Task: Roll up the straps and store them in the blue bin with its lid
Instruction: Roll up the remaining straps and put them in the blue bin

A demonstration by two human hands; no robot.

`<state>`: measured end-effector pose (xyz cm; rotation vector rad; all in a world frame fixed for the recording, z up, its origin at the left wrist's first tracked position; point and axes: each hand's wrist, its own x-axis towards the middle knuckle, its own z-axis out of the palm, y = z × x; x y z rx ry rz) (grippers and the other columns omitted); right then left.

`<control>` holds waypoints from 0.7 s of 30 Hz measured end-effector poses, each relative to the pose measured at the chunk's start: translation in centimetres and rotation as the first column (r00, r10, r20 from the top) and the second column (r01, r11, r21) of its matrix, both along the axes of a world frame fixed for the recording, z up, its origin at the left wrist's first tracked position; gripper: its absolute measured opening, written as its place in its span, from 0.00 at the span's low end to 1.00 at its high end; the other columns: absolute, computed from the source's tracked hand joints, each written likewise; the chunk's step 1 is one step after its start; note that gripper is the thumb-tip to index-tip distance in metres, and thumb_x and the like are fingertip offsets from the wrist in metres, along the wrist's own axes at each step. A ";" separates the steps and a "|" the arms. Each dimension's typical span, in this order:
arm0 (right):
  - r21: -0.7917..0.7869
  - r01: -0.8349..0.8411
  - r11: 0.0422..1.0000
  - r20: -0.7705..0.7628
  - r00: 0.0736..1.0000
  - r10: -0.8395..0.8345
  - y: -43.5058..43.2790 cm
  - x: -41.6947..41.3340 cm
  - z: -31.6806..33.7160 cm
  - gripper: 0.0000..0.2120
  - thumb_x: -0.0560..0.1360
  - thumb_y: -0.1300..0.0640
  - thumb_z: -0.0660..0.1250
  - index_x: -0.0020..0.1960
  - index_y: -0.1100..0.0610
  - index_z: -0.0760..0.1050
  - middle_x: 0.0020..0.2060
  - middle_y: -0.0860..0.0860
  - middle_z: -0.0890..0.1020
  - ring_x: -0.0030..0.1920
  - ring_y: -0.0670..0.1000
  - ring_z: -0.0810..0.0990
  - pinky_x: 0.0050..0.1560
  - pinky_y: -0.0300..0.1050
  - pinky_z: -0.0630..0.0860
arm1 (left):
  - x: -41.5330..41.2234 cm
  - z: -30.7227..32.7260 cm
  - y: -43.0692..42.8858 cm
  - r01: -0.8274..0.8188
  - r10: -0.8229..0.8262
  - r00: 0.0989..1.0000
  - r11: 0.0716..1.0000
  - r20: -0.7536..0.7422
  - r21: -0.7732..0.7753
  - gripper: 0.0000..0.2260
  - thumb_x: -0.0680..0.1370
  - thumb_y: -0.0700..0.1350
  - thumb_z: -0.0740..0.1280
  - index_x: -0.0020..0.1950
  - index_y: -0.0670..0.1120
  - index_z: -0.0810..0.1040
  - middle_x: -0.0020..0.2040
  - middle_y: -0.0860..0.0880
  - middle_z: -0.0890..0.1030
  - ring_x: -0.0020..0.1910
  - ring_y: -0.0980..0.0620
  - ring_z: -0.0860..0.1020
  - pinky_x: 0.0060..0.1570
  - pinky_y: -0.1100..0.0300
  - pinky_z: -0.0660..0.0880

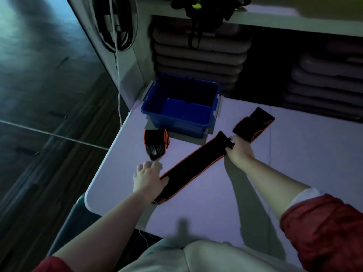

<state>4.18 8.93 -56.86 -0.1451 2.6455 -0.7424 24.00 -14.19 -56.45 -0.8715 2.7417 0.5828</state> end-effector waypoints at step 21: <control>-0.014 0.199 0.980 0.254 0.948 -0.189 32.3 5.6 0.4 0.28 0.73 0.55 0.69 0.69 0.55 0.62 0.46 0.53 0.80 0.46 0.53 0.79 0.42 0.46 0.73 | -11.9 -0.4 22.5 0.479 -0.479 0.878 0.874 0.026 -0.086 0.18 0.75 0.54 0.64 0.64 0.53 0.73 0.66 0.46 0.70 0.65 0.43 0.66 0.64 0.49 0.64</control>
